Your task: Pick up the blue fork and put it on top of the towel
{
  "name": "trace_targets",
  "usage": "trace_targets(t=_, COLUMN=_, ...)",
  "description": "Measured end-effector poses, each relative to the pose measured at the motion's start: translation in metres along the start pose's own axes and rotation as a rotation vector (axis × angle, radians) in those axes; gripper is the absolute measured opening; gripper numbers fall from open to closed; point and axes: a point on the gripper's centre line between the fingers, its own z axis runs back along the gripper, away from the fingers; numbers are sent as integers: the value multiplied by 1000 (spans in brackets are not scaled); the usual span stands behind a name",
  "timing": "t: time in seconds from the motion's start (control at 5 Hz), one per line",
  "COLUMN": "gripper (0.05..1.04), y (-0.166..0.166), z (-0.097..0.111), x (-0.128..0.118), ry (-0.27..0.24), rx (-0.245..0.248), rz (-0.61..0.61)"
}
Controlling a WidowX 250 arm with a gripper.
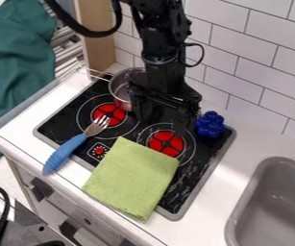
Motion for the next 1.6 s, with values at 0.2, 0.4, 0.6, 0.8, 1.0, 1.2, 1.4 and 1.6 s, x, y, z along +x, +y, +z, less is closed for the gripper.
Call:
trace_targets(t=0.2, gripper=1009, y=1, z=-8, x=-7, ry=34, rx=1, rz=2)
trace_targets(t=0.4, gripper=1009, y=25, z=-16, x=-24, ry=53, rx=13, rz=38)
trace_targets(t=0.6, gripper=1009, y=63, z=-14, x=-36, ry=40, rx=36, rz=72)
trace_targets(t=0.8, gripper=1009, y=89, z=-14, x=-44, ry=27, rx=57, rz=99)
trace_targets(t=1.0, gripper=1009, y=118, z=-24, x=-53, ry=53, rx=51, rz=126)
trace_targets(t=1.2, gripper=1009, y=129, z=-36, x=-53, ry=82, rx=48, rz=107)
trace_targets(t=1.4, gripper=1009, y=136, z=-46, x=-57, ry=97, rx=39, rz=99)
trace_targets(t=1.6, gripper=1009, y=137, z=-57, x=-61, ry=119, rx=39, rz=73)
